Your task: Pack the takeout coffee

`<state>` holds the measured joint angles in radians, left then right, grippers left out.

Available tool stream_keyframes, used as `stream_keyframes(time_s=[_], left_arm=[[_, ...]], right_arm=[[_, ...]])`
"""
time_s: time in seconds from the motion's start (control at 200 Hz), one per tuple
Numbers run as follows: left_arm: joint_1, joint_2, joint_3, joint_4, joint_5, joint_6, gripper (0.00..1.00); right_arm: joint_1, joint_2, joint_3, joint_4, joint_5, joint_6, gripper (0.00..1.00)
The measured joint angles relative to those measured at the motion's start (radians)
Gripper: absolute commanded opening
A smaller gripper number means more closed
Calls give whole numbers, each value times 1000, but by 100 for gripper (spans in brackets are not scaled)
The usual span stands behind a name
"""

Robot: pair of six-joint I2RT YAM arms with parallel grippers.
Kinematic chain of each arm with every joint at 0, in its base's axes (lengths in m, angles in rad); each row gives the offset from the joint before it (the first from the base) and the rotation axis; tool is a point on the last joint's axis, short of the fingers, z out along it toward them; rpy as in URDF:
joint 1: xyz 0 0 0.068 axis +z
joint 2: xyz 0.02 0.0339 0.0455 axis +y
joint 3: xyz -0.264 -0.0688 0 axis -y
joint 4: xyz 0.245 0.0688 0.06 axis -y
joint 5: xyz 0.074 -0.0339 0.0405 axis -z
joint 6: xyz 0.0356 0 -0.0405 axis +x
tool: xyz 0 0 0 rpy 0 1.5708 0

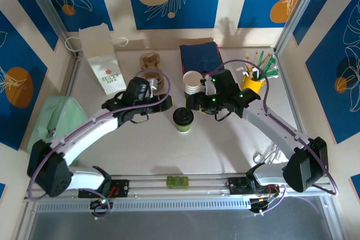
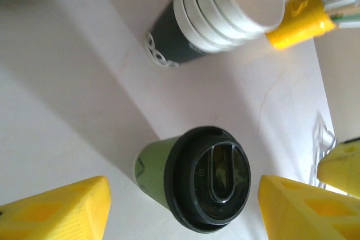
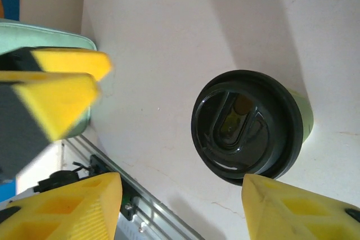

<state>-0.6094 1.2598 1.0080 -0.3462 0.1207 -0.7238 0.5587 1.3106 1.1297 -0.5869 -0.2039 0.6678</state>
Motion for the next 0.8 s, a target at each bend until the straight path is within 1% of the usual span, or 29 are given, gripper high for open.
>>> stream_keyframes(time_s=[0.06, 0.14, 0.155, 0.165, 0.18, 0.195, 0.215, 0.34, 0.5, 0.66, 0.8], left_arm=[[14, -68, -14, -19, -48, 0, 73], [35, -160, -50, -36, -101, -1, 74], [38, -175, -58, -38, -108, 0, 74], [40, -188, -64, -39, -113, 0, 74], [43, -201, -72, -39, -121, -1, 74], [46, -220, -82, -41, -129, 0, 74], [50, -241, -95, -41, -137, -1, 74], [67, -336, -155, -62, -175, 0, 75], [84, -403, -183, -93, -204, 0, 74], [89, -444, -197, -95, -210, 1, 72], [92, -460, -215, -97, -211, 1, 72]], right_arm=[[31, 0, 22, -31, 45, -7, 61], [80, 2, 48, -77, 110, -18, 67], [90, 2, 54, -88, 125, -19, 70], [95, 3, 57, -91, 130, -19, 77], [103, 3, 63, -101, 141, -25, 84], [113, 5, 69, -110, 155, -22, 87], [126, 9, 79, -123, 172, -30, 89], [209, 58, 154, -193, 297, -51, 89], [294, 153, 237, -266, 450, -66, 90], [328, 256, 300, -336, 563, -66, 91], [340, 330, 340, -374, 603, -66, 92]])
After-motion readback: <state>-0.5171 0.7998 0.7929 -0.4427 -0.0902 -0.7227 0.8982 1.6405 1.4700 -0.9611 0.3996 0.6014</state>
